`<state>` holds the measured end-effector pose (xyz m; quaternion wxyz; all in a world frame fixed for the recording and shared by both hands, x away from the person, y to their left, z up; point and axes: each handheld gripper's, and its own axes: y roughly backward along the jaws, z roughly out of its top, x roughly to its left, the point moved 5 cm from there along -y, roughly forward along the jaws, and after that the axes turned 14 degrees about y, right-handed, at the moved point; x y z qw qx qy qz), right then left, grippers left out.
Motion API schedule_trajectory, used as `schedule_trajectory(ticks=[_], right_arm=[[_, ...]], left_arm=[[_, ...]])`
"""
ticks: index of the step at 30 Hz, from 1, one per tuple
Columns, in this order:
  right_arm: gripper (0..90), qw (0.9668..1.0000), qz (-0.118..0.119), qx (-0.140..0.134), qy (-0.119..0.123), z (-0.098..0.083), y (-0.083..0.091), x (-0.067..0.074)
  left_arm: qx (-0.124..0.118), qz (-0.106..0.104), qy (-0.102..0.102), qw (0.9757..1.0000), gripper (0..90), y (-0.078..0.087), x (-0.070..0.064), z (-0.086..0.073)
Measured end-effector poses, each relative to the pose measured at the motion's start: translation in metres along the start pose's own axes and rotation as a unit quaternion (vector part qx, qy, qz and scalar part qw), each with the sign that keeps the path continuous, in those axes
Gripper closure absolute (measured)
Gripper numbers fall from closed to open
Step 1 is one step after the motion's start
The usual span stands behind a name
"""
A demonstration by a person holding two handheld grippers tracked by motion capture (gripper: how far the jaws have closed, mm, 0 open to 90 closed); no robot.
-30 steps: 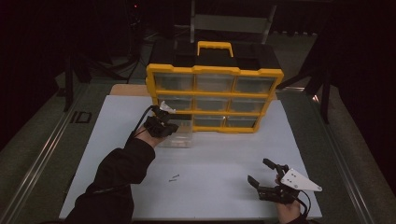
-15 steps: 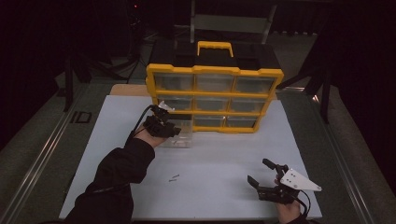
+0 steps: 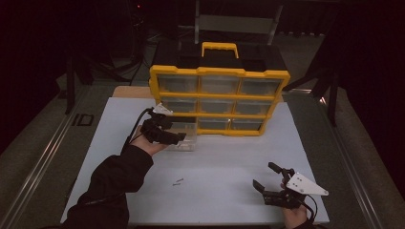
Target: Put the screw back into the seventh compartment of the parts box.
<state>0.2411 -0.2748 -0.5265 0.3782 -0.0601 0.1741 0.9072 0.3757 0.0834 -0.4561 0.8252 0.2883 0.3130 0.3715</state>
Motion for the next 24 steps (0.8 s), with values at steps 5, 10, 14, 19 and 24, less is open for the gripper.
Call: schedule_trajectory(ticks=[5, 10, 14, 19, 24], right_arm=[[14.0, 1.0000, 0.000, 0.000, 0.001, 0.000, 0.000, 0.000], [14.1, 1.0000, 0.001, 0.001, 0.002, 0.000, 0.000, 0.001], [14.1, 1.0000, 0.000, 0.000, 0.002, 0.001, 0.000, 0.001], [14.1, 1.0000, 0.000, 0.000, 0.002, 0.001, 0.000, 0.001], [14.1, 1.0000, 0.001, 0.000, 0.003, 0.001, 0.000, 0.001]], left_arm=[[-0.014, -0.008, -0.001, 0.9999, 23.1, 0.009, 0.000, -0.011], [-0.013, 0.001, -0.003, 0.9999, 14.5, 0.013, 0.001, -0.024], [-0.017, -0.005, -0.004, 0.9998, 12.6, 0.017, 0.001, -0.033], [-0.024, -0.022, -0.016, 0.9993, 12.6, 0.020, -0.002, -0.048], [-0.026, -0.037, -0.030, 0.9985, 12.7, 0.018, -0.007, -0.063]])
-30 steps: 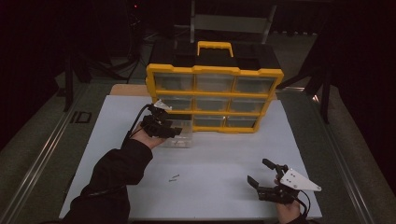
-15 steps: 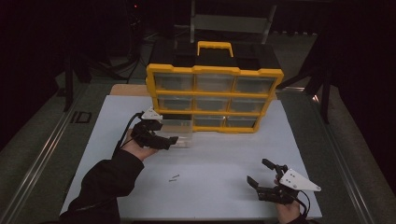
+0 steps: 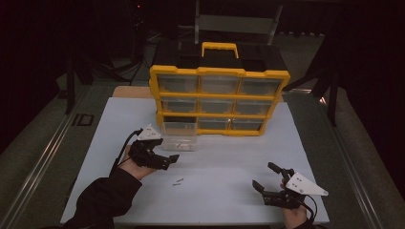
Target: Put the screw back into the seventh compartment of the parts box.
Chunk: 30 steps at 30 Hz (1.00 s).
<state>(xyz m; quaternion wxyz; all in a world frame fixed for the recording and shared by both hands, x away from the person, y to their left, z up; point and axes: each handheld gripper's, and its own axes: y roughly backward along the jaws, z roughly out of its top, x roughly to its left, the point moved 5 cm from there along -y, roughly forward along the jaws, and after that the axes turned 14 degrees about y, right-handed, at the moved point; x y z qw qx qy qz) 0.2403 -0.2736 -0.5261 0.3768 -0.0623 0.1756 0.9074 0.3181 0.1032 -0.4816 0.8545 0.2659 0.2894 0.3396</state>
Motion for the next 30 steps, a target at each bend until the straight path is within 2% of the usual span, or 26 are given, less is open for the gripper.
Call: schedule_trajectory(ticks=[9, 15, 19, 29, 30], right_arm=[[14.0, 1.0000, 0.000, 0.001, 0.000, 0.000, 0.000, 0.000], [14.1, 1.0000, 0.001, 0.001, 0.000, 0.000, 0.000, 0.000], [14.1, 1.0000, 0.002, 0.001, 0.000, 0.000, -0.001, 0.001], [14.1, 1.0000, 0.002, 0.001, 0.001, 0.000, 0.000, 0.001], [14.1, 1.0000, 0.002, 0.001, 0.001, 0.000, 0.000, 0.000]], left_arm=[[0.005, -0.027, -0.024, 0.9993, 17.0, -0.009, -0.012, -0.022], [0.028, -0.049, -0.040, 0.9976, 26.5, -0.020, -0.017, -0.035], [0.046, -0.055, -0.052, 0.9960, 32.3, -0.029, -0.019, -0.042], [0.083, -0.078, -0.060, 0.9917, 47.9, -0.042, -0.017, -0.053], [0.086, -0.074, -0.062, 0.9916, 49.6, -0.043, -0.016, -0.054]])
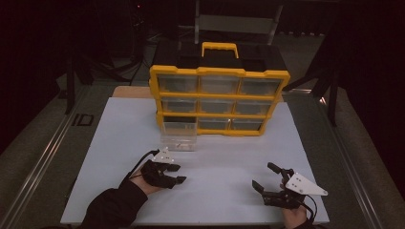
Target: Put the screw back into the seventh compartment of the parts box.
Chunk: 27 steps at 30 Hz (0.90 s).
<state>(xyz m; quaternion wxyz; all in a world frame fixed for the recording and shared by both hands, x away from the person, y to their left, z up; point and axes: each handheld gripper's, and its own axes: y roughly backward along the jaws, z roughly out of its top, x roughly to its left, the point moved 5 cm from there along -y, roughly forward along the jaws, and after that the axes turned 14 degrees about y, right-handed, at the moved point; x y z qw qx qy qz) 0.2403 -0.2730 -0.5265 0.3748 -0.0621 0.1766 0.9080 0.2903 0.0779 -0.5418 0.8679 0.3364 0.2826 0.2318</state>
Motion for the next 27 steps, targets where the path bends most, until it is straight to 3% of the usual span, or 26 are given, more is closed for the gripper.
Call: schedule_trajectory(ticks=[15, 22, 27], right_arm=[[14.0, 1.0000, 0.000, 0.001, 0.000, 0.000, 0.000, 0.000], [14.1, 1.0000, 0.000, 0.000, 0.000, 0.000, 0.000, 0.000], [14.1, 1.0000, 0.000, 0.001, 0.000, 0.000, 0.000, 0.000]], left_arm=[[0.045, 0.022, -0.021, 0.9985, 72.0, -0.016, 0.007, -0.006], [0.064, 0.026, -0.024, 0.9973, 74.6, -0.023, 0.009, -0.009], [0.062, 0.025, -0.026, 0.9974, 76.5, -0.025, 0.010, -0.009]])
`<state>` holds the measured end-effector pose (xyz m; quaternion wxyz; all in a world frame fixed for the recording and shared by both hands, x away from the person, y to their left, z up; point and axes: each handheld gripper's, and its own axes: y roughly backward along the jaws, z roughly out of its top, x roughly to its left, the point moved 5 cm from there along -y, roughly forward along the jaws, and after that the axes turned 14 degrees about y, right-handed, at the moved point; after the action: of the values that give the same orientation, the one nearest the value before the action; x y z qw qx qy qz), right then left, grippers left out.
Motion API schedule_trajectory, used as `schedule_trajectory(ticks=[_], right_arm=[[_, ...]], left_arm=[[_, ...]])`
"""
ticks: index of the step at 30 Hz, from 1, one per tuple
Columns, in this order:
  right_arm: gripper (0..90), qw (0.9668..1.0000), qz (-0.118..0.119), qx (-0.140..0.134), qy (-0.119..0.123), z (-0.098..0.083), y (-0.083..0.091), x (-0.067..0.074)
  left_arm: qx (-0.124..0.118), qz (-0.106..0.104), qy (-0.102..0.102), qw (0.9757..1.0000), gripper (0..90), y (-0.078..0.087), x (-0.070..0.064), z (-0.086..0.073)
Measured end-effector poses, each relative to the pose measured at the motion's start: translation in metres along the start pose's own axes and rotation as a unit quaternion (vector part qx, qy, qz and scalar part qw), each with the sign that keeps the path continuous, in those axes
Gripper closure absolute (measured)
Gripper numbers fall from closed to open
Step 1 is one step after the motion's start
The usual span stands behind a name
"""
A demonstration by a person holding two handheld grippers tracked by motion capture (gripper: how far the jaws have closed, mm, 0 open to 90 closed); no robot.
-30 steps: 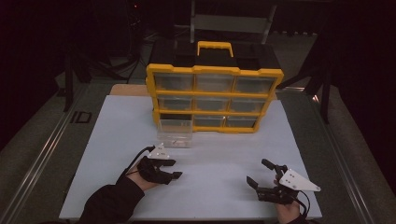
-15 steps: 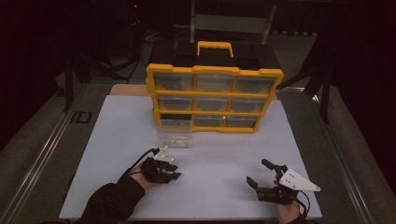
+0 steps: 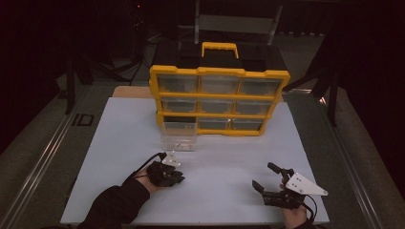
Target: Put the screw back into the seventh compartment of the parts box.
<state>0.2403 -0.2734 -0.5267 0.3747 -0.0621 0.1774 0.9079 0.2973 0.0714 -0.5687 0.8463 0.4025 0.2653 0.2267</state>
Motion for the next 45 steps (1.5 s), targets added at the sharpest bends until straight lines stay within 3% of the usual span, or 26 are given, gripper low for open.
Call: schedule_trajectory(ticks=[3, 7, 18, 27, 33, 45], right_arm=[[14.0, 1.0000, 0.000, 0.000, 0.000, 0.000, 0.000, 0.000], [14.1, 1.0000, 0.001, 0.001, -0.001, 0.000, -0.001, 0.000], [14.1, 1.0000, 0.000, 0.000, 0.000, 0.000, 0.000, 0.000], [14.1, 1.0000, 0.000, 0.000, 0.000, 0.000, 0.000, 0.000], [14.1, 1.0000, 0.000, 0.000, 0.000, 0.000, 0.000, 0.000], [14.2, 1.0000, 0.001, 0.001, 0.000, 0.000, 0.000, 0.000]], left_arm=[[0.000, 0.004, -0.004, 1.0000, 77.6, 0.000, 0.000, 0.000], [0.002, 0.003, -0.002, 1.0000, 86.1, 0.000, 0.002, 0.000], [-0.012, 0.009, -0.008, 0.9999, 86.8, 0.012, -0.001, 0.008], [-0.056, 0.008, -0.014, 0.9983, 86.9, 0.050, -0.006, 0.035], [-0.089, 0.025, -0.010, 0.9956, 86.8, 0.069, -0.003, 0.054], [-0.119, 0.054, 0.002, 0.9915, 86.8, 0.091, 0.007, 0.084]])
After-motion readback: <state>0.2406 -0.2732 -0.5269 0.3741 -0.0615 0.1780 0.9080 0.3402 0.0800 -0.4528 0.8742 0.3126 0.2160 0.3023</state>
